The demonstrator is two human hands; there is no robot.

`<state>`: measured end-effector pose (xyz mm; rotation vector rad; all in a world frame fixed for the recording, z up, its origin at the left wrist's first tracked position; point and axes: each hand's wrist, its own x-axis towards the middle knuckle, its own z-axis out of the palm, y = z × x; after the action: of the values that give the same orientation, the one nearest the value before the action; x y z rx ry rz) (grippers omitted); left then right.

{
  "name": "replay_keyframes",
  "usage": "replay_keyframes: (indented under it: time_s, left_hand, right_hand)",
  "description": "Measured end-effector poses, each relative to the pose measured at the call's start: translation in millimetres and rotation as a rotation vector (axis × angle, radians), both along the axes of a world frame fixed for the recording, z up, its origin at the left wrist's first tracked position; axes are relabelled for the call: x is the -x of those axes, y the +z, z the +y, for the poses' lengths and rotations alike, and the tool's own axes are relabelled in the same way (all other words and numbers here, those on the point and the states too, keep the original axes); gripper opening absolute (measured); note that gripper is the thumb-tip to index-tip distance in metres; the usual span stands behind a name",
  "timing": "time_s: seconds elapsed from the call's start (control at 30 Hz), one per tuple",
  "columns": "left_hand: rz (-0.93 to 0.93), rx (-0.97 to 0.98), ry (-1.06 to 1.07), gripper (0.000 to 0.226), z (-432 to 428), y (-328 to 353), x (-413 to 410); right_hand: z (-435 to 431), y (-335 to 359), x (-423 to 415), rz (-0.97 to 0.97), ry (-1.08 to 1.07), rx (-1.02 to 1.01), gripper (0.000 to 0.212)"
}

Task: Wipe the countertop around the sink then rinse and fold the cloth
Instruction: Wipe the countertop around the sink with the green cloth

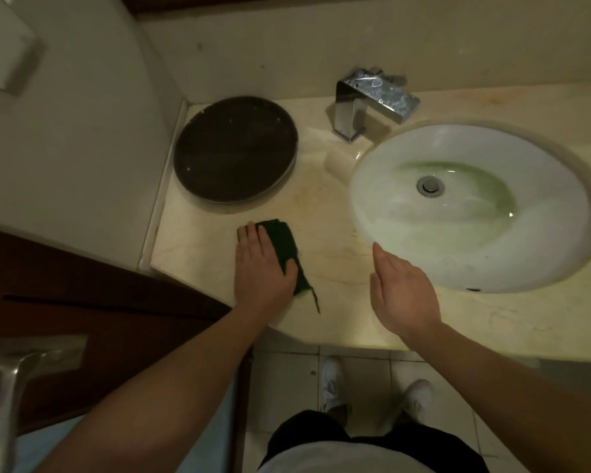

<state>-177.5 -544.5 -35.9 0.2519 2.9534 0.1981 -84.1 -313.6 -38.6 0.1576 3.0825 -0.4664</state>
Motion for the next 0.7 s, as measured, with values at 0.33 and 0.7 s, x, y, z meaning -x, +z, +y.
replay_keyframes:
  time_s: [0.33,0.7]
  left_hand:
    - [0.026,-0.069,-0.089,0.083,107.3,2.6,79.4]
    - [-0.010,-0.057,-0.579,0.079,84.8,-7.0,29.2]
  right_hand:
    - [0.9,-6.3,2.9,0.056,-0.016,0.056,0.052]
    - [3.0,-6.4,2.4,0.045,-0.033,0.059,0.052]
